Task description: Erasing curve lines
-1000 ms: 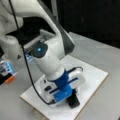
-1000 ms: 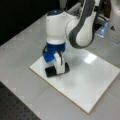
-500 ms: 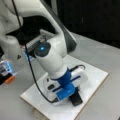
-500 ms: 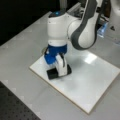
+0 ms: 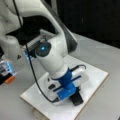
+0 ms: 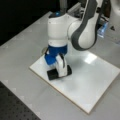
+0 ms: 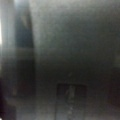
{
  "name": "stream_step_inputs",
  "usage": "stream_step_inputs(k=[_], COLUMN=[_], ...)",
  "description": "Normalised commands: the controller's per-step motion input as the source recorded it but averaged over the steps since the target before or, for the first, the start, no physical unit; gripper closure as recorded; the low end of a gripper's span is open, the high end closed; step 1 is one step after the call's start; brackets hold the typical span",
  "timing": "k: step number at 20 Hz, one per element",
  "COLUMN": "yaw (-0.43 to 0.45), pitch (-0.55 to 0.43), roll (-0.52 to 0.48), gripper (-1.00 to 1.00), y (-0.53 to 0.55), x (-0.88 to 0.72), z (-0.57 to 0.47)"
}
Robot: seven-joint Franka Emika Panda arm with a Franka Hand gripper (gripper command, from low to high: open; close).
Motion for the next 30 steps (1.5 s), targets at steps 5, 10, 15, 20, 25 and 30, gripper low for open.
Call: stream_step_inputs(k=[5,10,15,20,25,30], yaw=[-0.116,-0.034,0.012,0.019,0.019,0.019], pitch=[0.169,0.188,0.182,0.181,0.181,0.181], roll=[0.064,0.044,0.051,0.052,0.052,0.052], gripper=[1.00,1.00,1.00,1.00,1.00,1.00], y=[-0.47,-0.34,-0.18,-0.17,-0.17,-0.17], x=[0.22,0.14,0.16,0.16,0.16,0.16], z=[-0.42,-0.29,-0.28,-0.28,-0.28,-0.28])
